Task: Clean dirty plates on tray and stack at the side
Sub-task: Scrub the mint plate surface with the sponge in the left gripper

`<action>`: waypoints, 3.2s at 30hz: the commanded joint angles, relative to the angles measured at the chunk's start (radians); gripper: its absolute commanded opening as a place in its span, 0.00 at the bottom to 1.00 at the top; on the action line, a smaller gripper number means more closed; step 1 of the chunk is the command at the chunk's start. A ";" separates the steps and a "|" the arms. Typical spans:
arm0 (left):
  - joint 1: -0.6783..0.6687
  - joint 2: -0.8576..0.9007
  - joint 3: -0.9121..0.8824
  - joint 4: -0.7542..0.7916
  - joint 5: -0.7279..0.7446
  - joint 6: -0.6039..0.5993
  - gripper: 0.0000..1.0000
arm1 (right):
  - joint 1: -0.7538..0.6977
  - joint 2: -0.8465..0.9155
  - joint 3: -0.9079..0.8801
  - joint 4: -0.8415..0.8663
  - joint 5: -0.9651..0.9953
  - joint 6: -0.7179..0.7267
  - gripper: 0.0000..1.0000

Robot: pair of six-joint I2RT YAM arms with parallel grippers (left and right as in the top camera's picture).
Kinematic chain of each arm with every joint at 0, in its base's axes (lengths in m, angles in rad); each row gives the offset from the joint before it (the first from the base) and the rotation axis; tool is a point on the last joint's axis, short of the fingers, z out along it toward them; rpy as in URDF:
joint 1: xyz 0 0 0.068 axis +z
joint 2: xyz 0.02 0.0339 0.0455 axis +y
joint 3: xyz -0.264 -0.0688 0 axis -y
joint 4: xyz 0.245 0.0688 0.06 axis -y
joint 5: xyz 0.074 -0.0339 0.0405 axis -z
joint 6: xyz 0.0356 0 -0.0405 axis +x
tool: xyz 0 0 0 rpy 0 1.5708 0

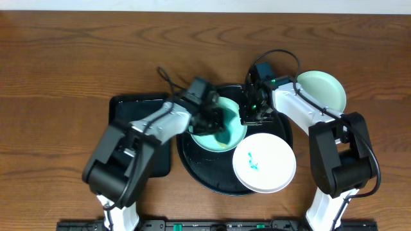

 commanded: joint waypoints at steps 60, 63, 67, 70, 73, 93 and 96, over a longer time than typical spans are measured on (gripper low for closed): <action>0.005 0.084 0.075 -0.516 -0.008 0.283 0.07 | 0.026 0.024 -0.007 -0.008 0.017 0.021 0.01; -0.022 0.084 0.074 -0.478 0.038 0.267 0.07 | 0.026 0.024 -0.007 -0.008 0.017 0.021 0.01; -0.040 0.084 0.075 -0.406 0.100 0.224 0.07 | 0.026 0.024 -0.007 -0.008 0.017 0.021 0.01; -0.042 0.084 0.074 -0.351 0.104 0.180 0.08 | 0.026 0.024 -0.007 -0.009 0.017 0.021 0.01; -0.042 0.084 0.074 -0.266 0.104 0.110 0.07 | 0.026 0.024 -0.007 -0.009 0.017 0.024 0.01; 0.069 0.063 0.075 -0.207 -0.343 -0.002 0.07 | 0.026 0.024 -0.007 -0.011 0.017 0.039 0.01; 0.084 0.042 0.075 -0.280 -0.447 0.017 0.07 | 0.026 0.024 -0.007 -0.008 0.017 0.039 0.01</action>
